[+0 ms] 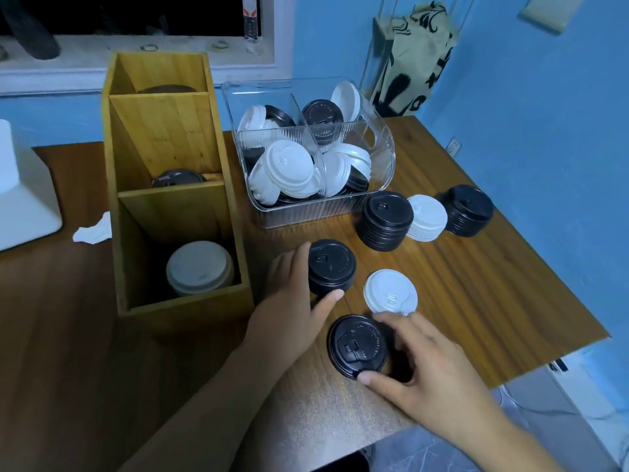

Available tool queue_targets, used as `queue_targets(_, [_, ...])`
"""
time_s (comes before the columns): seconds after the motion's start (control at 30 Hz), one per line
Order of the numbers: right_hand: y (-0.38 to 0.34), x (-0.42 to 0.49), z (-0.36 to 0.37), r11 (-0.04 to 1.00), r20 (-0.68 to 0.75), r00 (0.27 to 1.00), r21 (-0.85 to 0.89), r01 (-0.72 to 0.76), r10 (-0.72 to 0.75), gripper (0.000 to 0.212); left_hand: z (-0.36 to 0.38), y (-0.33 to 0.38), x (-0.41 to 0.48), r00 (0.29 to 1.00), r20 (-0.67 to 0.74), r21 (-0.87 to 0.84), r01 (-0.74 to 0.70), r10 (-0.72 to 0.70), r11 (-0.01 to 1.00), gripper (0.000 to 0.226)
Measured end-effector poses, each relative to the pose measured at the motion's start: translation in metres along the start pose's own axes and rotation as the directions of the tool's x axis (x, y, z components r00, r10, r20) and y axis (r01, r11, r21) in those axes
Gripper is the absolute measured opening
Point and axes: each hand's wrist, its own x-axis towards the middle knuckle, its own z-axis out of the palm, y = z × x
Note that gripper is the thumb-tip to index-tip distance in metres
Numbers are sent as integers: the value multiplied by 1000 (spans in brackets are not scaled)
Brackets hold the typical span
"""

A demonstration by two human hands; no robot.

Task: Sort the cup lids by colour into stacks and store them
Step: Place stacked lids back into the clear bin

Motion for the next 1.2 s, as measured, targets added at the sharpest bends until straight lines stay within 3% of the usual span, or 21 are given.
queue_targets(0.17, [-3, 11, 12, 972, 16, 983, -146, 183, -183, 73, 0, 1, 1, 1000, -1, -17, 7, -7, 1000, 83])
queue_targets(0.23, [-1, 14, 13, 975, 12, 980, -98, 199, -199, 70, 0, 1, 1, 1000, -6, -25, 6, -6, 1000, 83])
queue_targets(0.37, [-3, 31, -5, 955, -117, 973, 202, 217, -197, 67, -1, 1, 2, 1000, -12, -58, 2, -3, 998, 79])
queue_targets(0.5, [-11, 81, -14, 975, -213, 967, 138, 174, -142, 72, -1, 1, 1, 1000, -22, -84, 0, -2, 996, 76])
queue_targets(0.77, [-16, 122, 5, 989, -67, 987, 29, 148, -145, 79, 1, -2, 1, 999, 11, -114, 54, -53, 992, 97])
queue_targets(1.03, [-16, 127, 4, 992, 11, 993, -30, 119, -118, 83, 1, -3, 2, 999, -40, -44, -33, 31, 999, 81])
queue_targets(1.13, [-20, 136, -9, 982, 144, 979, -98, 160, -145, 86, 2, -3, 1, 998, -48, -47, -43, 41, 998, 80])
queue_targets(1.2, [-21, 146, -22, 977, 194, 962, -50, 206, -193, 84, 2, -3, 1, 998, -49, -54, -45, 42, 998, 80])
